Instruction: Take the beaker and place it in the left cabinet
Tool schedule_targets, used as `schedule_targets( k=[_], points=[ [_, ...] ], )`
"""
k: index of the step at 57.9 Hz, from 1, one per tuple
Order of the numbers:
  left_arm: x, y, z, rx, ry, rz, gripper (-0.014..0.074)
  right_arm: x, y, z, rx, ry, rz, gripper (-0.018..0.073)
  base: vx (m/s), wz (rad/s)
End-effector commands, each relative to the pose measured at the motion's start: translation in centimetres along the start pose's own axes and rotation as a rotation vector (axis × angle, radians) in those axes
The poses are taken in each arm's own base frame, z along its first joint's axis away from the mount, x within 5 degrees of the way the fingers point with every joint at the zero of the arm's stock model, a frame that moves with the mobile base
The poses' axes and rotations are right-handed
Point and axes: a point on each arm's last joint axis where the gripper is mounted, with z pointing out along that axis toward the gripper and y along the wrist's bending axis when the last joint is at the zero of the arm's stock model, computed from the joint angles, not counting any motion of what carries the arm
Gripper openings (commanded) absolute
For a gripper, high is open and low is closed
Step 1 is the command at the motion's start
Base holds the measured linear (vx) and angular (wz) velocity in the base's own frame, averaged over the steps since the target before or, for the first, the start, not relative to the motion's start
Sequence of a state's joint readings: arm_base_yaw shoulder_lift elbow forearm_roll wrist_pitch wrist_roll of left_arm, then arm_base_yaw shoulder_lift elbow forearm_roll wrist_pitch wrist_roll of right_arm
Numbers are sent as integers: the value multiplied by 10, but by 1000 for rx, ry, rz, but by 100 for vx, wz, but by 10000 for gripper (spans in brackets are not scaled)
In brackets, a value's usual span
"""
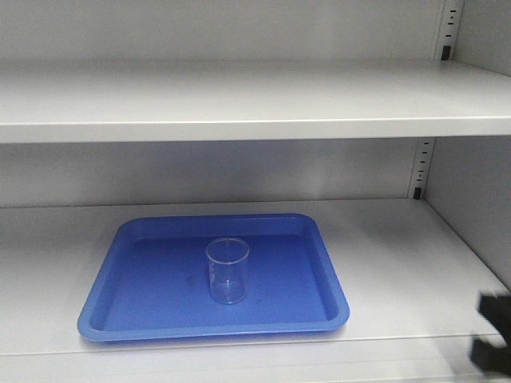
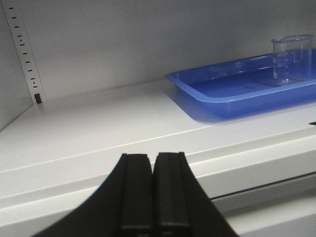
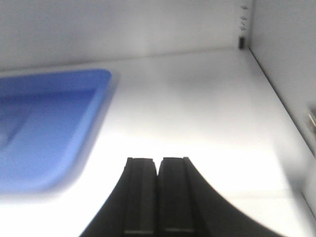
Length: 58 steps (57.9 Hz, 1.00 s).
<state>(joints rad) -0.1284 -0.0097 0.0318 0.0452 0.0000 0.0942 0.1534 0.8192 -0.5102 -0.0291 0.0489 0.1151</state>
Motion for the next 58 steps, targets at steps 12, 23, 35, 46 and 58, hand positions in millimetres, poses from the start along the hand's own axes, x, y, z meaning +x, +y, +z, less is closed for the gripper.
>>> schedule_targets(
  k=[12, 23, 35, 46, 58],
  points=[
    [-3, 0, -1, -7, -77, -6, 1, 67, -7, -60, 1, -181, -60, -6, 0, 0],
    [-3, 0, -1, -7, -77, -6, 1, 119, -11, -79, -4, -285, -62, -6, 0, 0],
    [-3, 0, -1, -7, -77, -6, 1, 131, -13, -83, 21, -230, -101, -6, 0, 0],
    [-3, 0, -1, -7, -77, -6, 1, 131, -13, -83, 19, -243, -100, -6, 0, 0],
    [-3, 0, -1, -7, -77, -6, 1, 131, -13, -83, 18, -242, -100, -6, 0, 0]
  ],
)
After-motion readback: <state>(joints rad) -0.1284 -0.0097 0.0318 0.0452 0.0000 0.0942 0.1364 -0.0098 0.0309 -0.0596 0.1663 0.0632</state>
